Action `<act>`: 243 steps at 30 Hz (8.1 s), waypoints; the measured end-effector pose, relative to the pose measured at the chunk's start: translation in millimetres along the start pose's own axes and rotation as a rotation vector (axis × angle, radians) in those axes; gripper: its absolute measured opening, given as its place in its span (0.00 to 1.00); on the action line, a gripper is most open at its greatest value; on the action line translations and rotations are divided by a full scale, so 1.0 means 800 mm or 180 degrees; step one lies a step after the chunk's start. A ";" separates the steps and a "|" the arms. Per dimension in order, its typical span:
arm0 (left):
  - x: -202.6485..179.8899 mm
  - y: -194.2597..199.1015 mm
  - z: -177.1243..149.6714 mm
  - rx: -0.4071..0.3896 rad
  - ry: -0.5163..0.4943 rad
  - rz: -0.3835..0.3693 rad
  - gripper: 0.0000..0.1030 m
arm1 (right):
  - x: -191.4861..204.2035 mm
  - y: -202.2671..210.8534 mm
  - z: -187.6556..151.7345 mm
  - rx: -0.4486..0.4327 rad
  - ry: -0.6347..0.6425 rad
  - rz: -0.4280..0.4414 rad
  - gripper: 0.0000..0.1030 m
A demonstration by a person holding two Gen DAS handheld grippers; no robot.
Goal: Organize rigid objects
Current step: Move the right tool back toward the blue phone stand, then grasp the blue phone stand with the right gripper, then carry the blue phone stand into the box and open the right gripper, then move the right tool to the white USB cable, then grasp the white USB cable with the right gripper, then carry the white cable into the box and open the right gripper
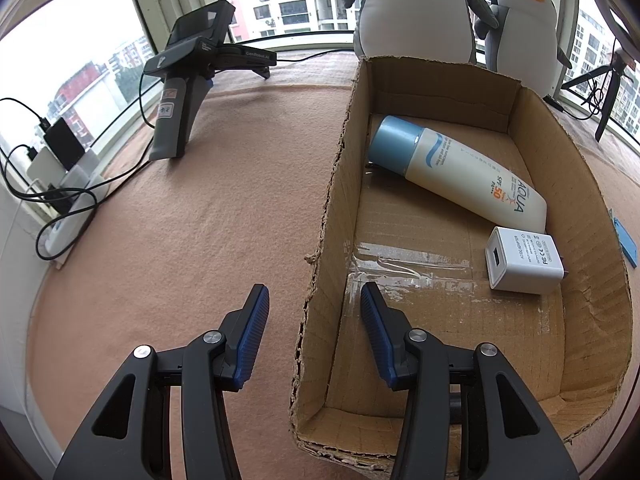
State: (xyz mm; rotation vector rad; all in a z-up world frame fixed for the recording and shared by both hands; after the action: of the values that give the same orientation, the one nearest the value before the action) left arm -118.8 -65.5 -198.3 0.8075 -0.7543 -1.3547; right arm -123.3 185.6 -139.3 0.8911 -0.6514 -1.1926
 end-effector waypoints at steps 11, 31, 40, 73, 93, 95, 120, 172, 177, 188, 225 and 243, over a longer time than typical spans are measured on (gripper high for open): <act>0.000 0.000 0.000 0.0000 -0.0001 0.0002 0.45 | -0.071 -0.019 -0.015 0.0109 -0.0106 -0.0239 0.57; 0.000 -0.002 0.000 0.0007 0.0020 -0.0012 0.46 | -0.076 -0.105 0.001 0.0426 0.0682 -0.0036 0.57; 0.000 -0.002 -0.001 0.0007 0.0022 -0.0015 0.46 | -0.084 -0.121 0.014 0.0532 0.0648 0.0153 0.57; 0.004 -0.001 -0.004 -0.0001 0.0038 -0.0031 0.46 | -0.077 -0.085 -0.020 0.0443 0.0322 -0.0210 0.32; 0.004 0.000 -0.004 -0.0004 0.0042 -0.0037 0.46 | 0.034 0.016 0.029 -0.0121 0.0524 0.0337 0.32; 0.004 0.000 -0.004 -0.0004 0.0042 -0.0036 0.45 | 0.052 0.018 0.029 -0.0120 0.0607 0.0404 0.32; 0.004 0.000 -0.004 -0.0005 0.0040 -0.0038 0.45 | 0.165 -0.010 -0.001 0.0042 0.1164 0.0713 0.33; 0.005 0.000 -0.004 -0.0006 0.0050 -0.0047 0.46 | -0.037 -0.084 0.000 0.0544 -0.0281 0.0259 0.34; 0.005 0.000 -0.004 -0.0006 0.0051 -0.0047 0.46 | -0.036 -0.096 0.001 0.0596 -0.0230 0.0226 0.33; 0.005 0.000 -0.004 -0.0006 0.0047 -0.0045 0.46 | -0.044 -0.104 0.006 0.0696 -0.0092 0.0179 0.26; 0.004 0.000 -0.003 -0.0006 0.0052 -0.0048 0.46 | -0.037 -0.111 0.013 0.0620 0.0026 -0.0080 0.13; 0.004 -0.001 -0.003 -0.0008 0.0061 -0.0059 0.45 | 0.039 -0.041 0.077 0.0143 0.0177 0.0346 0.13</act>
State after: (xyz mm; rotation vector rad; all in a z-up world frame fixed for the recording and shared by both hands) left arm -116.5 -68.6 -200.1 0.8261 -0.7315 -1.3623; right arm -182.3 136.8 -136.6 0.9120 -0.6753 -1.0561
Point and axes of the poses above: each gripper's, at about its wrist camera, not at the fingertips, and y roughly against the way its jaws point, x to its left, z to its top, the point moved 1 cm from there along -y, roughly the way its jaws point, and after that the axes turned 7 degrees about -z, right-handed, at the moved point
